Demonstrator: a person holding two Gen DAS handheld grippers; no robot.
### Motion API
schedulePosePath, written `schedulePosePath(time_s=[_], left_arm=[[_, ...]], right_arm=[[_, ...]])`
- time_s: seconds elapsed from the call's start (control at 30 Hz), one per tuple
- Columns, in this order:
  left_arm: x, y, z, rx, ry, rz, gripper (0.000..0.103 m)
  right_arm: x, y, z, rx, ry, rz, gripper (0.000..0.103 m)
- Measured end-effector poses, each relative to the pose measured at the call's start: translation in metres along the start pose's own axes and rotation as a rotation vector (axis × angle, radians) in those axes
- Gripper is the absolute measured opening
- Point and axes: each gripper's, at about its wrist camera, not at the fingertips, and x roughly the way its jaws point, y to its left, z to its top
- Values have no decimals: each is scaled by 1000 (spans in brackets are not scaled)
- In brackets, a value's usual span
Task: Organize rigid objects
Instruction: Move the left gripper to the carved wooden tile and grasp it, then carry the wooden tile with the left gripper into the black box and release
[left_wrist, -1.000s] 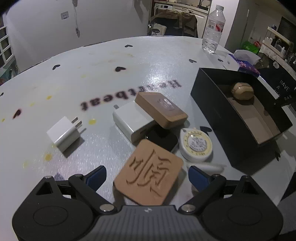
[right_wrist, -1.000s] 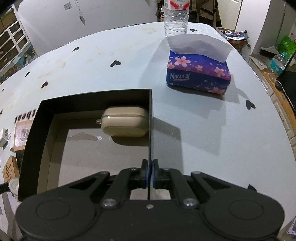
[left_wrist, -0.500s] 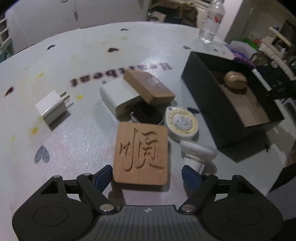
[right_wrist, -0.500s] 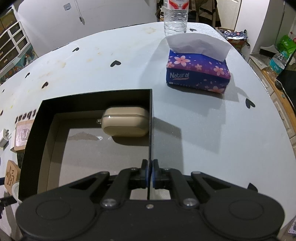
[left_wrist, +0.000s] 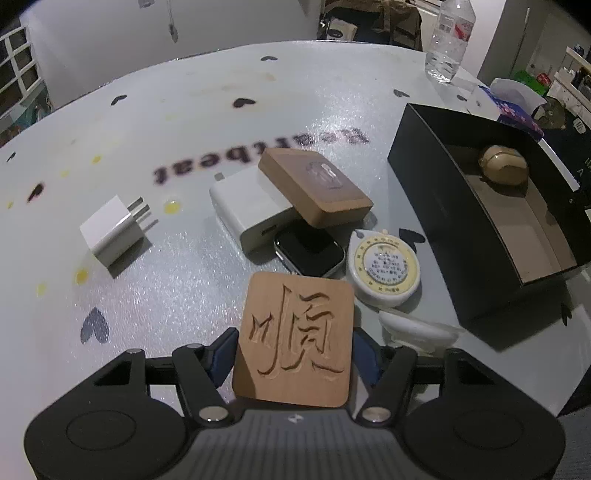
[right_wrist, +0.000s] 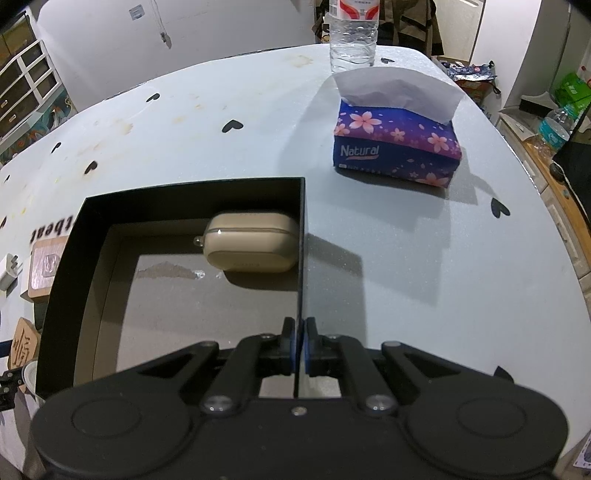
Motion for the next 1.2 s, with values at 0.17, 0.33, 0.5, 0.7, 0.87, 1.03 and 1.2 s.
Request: schedulePosePath(time_s=[0.17,0.33,0.5,0.7,0.87,1.03,1.2], left_arm=[[-13,3,1,-68,1,36,65],[-51,-3,25,-157,-77,-31,65],[-67,-34,60,-153,-150,-69,65],[-50,-80,101,-151,-146,-140,65],[-18,-117,120,-157,-91,-156,65],[13,-145,130,-168,-38,-152,65],[39,-153,130,-212,9,-87,65]], right_arm=[[0,0,0,-1,0,-2,5],[0,2,0,-3,-1,-8,5],[0,1,0,-3,0,-7,4],[0,1,0,3,3,-8,4],[1,1,1,0,8,-10,4],[1,0,2,4,10,-8,4],[2,2,1,-3,10,-13,4]])
